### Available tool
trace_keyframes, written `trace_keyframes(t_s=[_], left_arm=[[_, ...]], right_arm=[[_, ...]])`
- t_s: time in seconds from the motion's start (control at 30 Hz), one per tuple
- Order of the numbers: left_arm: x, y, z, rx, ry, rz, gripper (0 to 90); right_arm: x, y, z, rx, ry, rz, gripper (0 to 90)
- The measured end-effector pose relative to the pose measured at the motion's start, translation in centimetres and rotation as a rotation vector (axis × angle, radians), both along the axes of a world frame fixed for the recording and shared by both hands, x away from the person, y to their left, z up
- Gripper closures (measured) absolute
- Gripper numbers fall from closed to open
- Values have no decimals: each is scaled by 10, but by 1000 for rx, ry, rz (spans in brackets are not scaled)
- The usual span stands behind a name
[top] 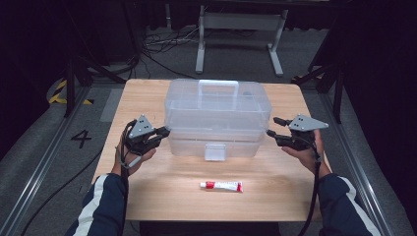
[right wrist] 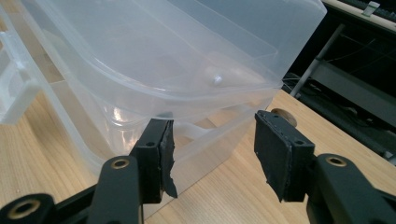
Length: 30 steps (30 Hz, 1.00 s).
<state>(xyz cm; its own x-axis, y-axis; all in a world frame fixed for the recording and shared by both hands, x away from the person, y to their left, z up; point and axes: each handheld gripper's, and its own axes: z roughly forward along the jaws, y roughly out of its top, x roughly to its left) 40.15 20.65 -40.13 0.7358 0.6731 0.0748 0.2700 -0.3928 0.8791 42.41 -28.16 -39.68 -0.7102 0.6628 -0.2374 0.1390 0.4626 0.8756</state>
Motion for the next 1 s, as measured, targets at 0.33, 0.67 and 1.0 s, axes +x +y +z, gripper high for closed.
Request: trace_keyframes(t_s=[0.33,0.67,1.0], left_arm=[[-3,-5,1,27,10,28,586],[-8,-11,1,26,18,-8,454],[-10,-15,1,34,17,-32,445]], right_arm=[[-6,5,7,32,-113,-22,547],[-9,10,11,62,-217,-59,620],[-5,16,18,68,-277,-80,648]])
